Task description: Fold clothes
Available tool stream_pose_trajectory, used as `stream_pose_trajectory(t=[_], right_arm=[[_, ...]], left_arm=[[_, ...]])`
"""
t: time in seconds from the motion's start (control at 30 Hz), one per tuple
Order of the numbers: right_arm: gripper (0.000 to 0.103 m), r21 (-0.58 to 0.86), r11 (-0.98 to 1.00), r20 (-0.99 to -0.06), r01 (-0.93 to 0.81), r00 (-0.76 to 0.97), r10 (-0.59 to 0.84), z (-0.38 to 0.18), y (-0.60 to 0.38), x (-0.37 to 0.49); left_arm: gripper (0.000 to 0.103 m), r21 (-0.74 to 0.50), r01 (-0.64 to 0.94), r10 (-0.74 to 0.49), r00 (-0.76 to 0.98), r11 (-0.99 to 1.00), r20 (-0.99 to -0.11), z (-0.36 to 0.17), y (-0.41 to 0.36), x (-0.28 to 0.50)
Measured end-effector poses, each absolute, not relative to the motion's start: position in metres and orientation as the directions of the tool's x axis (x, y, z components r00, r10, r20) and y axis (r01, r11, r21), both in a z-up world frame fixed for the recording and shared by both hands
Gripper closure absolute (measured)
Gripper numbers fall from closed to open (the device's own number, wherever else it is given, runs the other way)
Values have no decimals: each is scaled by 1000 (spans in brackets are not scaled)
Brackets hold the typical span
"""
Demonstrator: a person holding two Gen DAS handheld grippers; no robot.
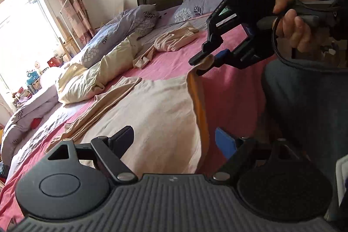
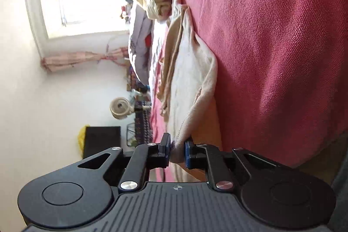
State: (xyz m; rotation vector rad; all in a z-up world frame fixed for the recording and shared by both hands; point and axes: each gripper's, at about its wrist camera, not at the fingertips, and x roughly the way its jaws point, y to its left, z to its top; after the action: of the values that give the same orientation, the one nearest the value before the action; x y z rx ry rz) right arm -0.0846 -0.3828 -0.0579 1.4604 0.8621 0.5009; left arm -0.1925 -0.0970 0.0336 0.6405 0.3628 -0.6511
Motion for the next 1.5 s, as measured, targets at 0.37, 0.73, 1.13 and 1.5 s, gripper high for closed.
stream_pose_trajectory(t=[0.37, 0.73, 1.13, 1.5], right_arm=[[89, 979, 121, -200, 165, 643, 739, -46, -397, -62], [19, -99, 931, -515, -351, 819, 254, 43, -309, -146], [2, -777, 390, -419, -494, 868, 267, -15, -189, -160], [2, -879, 373, -266, -296, 955, 131, -53, -144, -126]], left_arm=[[39, 608, 578, -367, 816, 544, -447, -24, -167, -157], [92, 455, 621, -387, 770, 638, -508, -7, -144, -129], [93, 238, 685, -507, 689, 689, -518, 38, -120, -110], [93, 208, 675, -488, 680, 707, -546, 29, -118, -102]])
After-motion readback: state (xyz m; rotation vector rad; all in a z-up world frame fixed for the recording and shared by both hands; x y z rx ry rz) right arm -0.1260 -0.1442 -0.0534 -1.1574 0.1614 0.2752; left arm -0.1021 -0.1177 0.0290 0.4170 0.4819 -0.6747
